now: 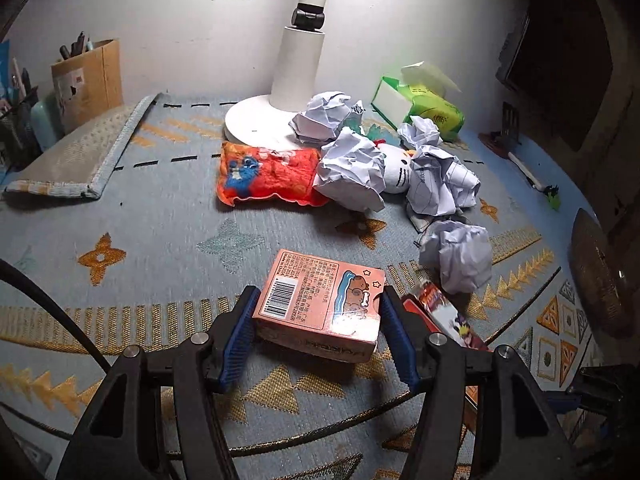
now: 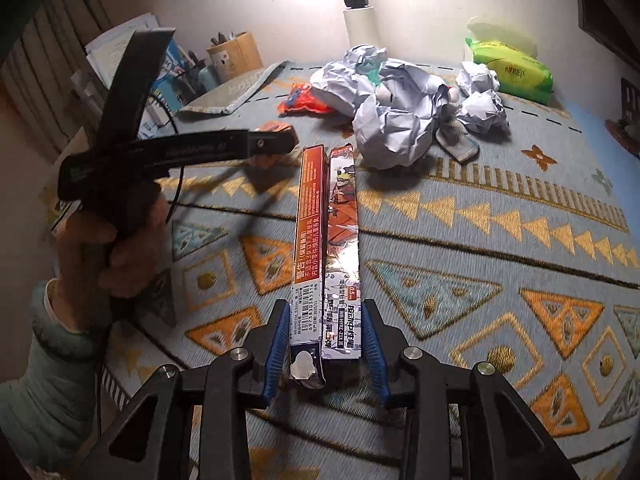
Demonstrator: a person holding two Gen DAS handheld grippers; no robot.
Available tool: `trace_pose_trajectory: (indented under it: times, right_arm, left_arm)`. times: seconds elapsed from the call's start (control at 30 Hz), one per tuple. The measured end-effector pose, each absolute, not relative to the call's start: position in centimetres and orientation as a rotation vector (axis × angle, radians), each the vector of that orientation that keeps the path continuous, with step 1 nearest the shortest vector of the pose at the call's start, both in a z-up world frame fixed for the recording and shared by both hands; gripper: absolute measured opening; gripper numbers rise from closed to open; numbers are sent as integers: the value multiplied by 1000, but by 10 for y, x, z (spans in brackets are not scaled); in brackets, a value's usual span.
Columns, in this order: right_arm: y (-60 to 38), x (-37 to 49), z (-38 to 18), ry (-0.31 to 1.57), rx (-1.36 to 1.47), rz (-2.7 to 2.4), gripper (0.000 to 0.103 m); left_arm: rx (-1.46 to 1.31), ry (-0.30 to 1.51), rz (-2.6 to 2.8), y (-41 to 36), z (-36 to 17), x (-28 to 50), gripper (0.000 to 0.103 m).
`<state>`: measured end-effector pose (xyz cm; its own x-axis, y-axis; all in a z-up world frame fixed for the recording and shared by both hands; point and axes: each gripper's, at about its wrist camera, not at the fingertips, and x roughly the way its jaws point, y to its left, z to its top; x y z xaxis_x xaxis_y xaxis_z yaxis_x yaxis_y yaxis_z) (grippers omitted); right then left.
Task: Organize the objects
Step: 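Grasp the pink box with the left gripper while the right grasps a long snack box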
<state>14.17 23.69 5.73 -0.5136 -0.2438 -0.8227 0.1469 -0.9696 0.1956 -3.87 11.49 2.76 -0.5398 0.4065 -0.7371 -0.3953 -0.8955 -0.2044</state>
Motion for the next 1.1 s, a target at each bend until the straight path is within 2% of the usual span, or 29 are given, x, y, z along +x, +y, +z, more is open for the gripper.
trace_pose_trajectory:
  times: [0.1, 0.2, 0.27, 0.4, 0.57, 0.63, 0.73, 0.83, 0.97, 1.1]
  right_arm:
    - [249, 146, 66, -209, 1373, -2593, 64]
    - [268, 132, 75, -374, 1323, -2613, 64]
    - [270, 119, 73, -402, 1330, -2652, 64]
    - [258, 104, 54, -346, 1431, -2609, 42]
    - [221, 108, 49, 59, 1440, -2746, 40]
    - [212, 104, 47, 121, 1416, -2753, 39]
    - [208, 99, 45, 112, 1383, -2762, 37]
    - [209, 100, 46, 83, 1373, -2760, 19]
    - [210, 112, 47, 60, 1374, -2769, 18]
    - [219, 137, 48, -43, 1357, -2753, 18]
  left_arm:
    - [-1159, -3, 2446, 114, 27, -39, 58]
    - [-1187, 22, 2473, 114, 23, -40, 58]
    - [-1208, 35, 2479, 115, 20, -42, 58]
    - [-1209, 7, 2485, 110, 21, -43, 58]
    - [-1233, -43, 2491, 103, 20, -47, 58]
    - [-1233, -56, 2492, 101, 20, -48, 58]
    - [-1239, -75, 2490, 99, 19, -51, 58]
    - [-1238, -77, 2487, 99, 19, -52, 58]
    - [-1217, -45, 2485, 103, 20, -49, 58]
    - [-1208, -8, 2485, 108, 19, -48, 58]
